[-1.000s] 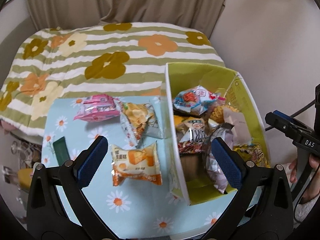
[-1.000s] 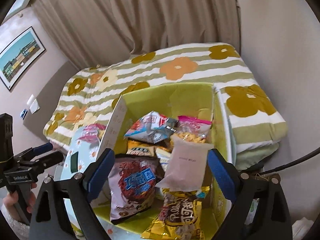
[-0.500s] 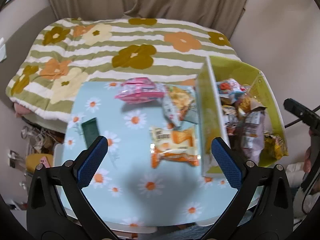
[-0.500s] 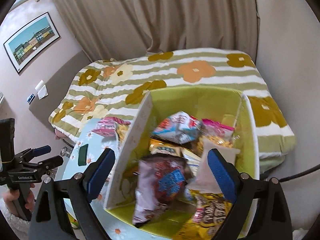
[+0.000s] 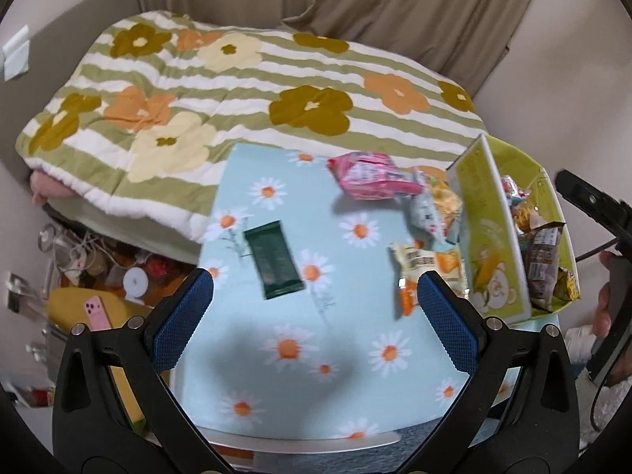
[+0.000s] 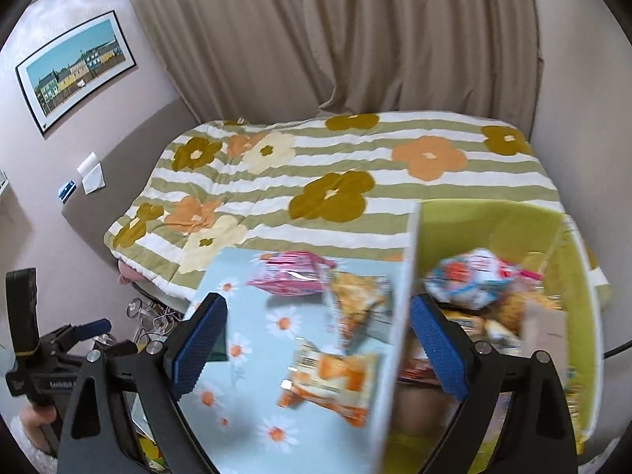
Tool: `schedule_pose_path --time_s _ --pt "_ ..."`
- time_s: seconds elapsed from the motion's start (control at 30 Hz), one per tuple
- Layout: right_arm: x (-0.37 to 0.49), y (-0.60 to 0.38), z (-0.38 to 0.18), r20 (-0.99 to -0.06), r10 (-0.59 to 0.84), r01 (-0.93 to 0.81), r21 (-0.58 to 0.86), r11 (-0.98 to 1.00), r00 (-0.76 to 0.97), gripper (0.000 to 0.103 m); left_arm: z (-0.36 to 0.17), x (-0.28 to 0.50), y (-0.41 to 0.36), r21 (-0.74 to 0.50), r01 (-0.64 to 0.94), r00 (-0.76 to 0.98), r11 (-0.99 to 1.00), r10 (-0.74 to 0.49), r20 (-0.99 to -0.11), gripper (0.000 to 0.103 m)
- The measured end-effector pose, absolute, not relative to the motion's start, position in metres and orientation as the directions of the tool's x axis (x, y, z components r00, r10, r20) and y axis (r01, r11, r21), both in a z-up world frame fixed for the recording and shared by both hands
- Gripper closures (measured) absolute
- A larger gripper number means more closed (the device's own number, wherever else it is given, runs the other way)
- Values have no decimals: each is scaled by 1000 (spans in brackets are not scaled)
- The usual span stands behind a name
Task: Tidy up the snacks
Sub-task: 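Move both grippers back to the table toward the green and pink packets, then grasp the dark green packet with the left gripper while the right grasps the pink striped bag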
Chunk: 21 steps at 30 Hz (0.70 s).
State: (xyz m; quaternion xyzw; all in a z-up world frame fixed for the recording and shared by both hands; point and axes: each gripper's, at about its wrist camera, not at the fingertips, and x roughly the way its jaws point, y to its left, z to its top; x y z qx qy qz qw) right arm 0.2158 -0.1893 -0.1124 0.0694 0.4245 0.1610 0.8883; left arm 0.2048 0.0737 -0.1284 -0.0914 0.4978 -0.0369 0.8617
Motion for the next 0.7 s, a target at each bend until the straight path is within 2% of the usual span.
schedule_pose_path --time_s 0.3,0.7 --pt "274 -113 -147 -808 342 -256 244 935 480 11 -161 223 126 -233 -33 447 972 -194 -873 1" --pt "380 -83 -244 -938 306 -208 271 940 164 11 -230 268 122 -279 -149 354 949 -212 -911 1"
